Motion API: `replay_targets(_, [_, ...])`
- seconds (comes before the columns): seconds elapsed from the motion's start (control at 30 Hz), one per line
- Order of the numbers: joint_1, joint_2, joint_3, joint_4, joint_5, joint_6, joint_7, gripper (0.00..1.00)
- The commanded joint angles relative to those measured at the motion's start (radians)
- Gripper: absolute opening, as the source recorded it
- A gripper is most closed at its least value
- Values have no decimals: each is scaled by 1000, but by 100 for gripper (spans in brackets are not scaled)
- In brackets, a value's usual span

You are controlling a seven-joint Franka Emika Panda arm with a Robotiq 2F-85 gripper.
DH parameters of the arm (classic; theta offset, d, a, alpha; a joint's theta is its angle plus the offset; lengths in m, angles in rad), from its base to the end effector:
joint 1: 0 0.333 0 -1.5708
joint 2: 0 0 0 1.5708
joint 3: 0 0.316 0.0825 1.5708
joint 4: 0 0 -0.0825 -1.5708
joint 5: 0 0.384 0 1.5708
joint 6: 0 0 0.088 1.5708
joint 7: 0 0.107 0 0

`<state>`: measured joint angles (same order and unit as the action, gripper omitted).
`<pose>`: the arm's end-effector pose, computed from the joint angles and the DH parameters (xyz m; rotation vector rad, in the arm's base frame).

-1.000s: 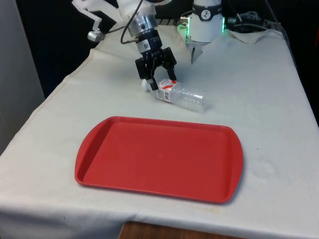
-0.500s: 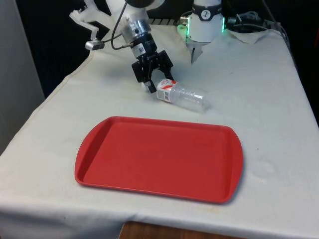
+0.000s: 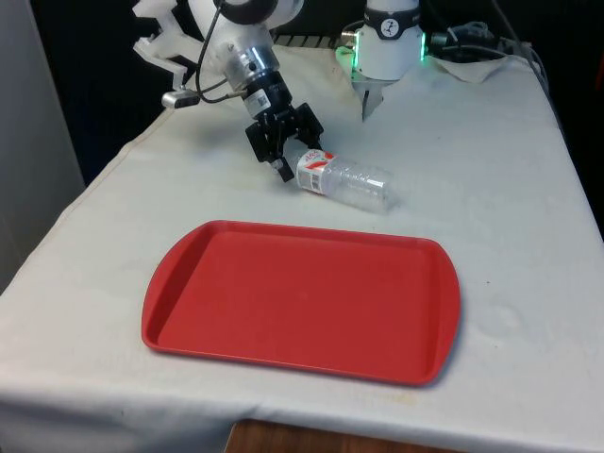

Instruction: Place the bottle upright on the tray.

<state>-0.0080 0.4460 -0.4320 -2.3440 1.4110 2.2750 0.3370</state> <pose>0.4291 -0.1948 0.1369 -1.3805 2.0575 0.3210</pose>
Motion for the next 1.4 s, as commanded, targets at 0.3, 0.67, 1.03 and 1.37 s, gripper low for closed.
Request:
replay_targets(0.3, [2,23,10,20,22,-8,-15,100])
replay_targets(0.67, [3,25,8,22,16,-12,-12,86])
replay_targets(1.03, [4,25,5,23,16,-19,-13,17])
replay_targets(1.37, [10,0,-1,15,9,-21,-9,0])
